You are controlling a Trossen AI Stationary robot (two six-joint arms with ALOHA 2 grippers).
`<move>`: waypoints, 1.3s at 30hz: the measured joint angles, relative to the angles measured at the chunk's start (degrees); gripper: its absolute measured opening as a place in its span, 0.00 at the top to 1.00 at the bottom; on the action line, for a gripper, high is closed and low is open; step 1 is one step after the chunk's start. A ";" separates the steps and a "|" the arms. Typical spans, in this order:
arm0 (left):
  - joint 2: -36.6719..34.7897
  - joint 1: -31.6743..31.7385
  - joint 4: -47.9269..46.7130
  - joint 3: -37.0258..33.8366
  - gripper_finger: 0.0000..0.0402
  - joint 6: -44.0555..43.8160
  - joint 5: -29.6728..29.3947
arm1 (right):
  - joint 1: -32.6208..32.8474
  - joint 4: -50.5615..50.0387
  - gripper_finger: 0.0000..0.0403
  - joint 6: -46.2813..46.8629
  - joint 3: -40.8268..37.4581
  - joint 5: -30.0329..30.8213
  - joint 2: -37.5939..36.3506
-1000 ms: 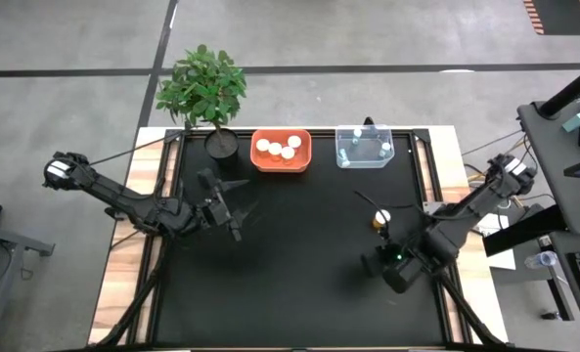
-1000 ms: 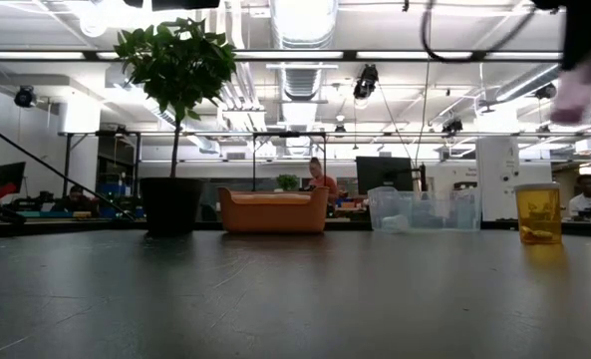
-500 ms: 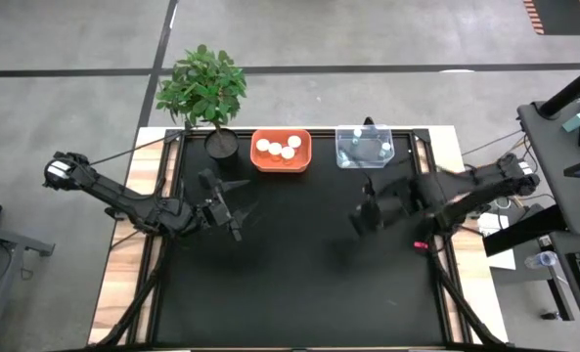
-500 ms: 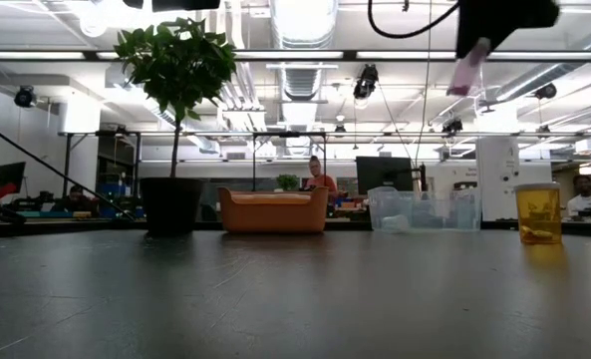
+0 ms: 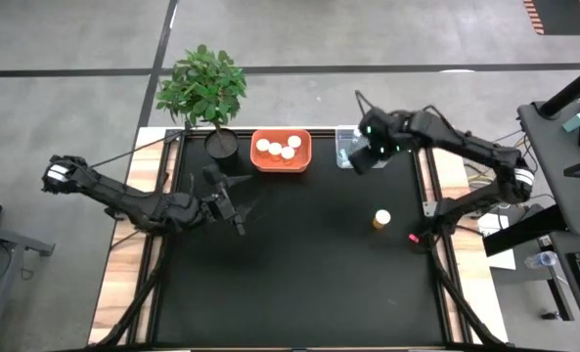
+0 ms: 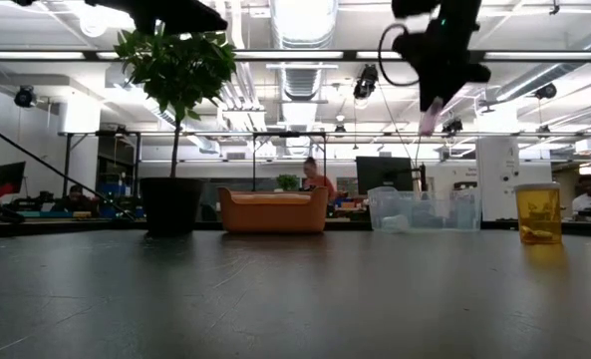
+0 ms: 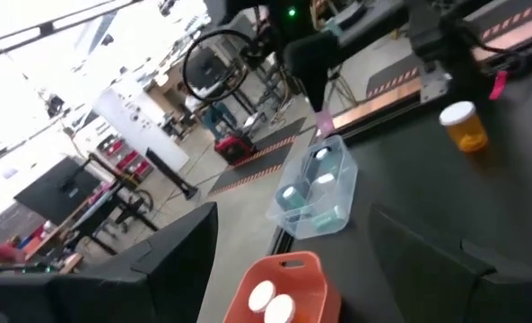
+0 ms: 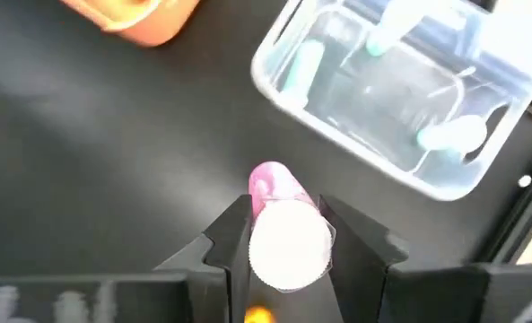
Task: Pick and place medicine bottles into bin by pill shape (circle, oval)
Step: Put the pink pill bottle into the transparent bin
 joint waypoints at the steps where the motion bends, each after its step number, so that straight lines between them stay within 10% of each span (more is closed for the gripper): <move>1: 0.00 0.78 0.05 -0.12 0.33 -0.57 0.36 | -2.36 0.48 0.73 -2.00 0.00 -0.61 0.63; 13: 0.22 4.52 4.29 -2.74 0.33 -2.54 5.05 | -20.28 1.77 0.73 -16.45 0.00 -5.37 11.66; 39: 0.31 4.52 4.46 -3.30 0.33 -3.98 4.88 | -23.78 10.86 0.73 -20.20 4.20 -5.33 28.10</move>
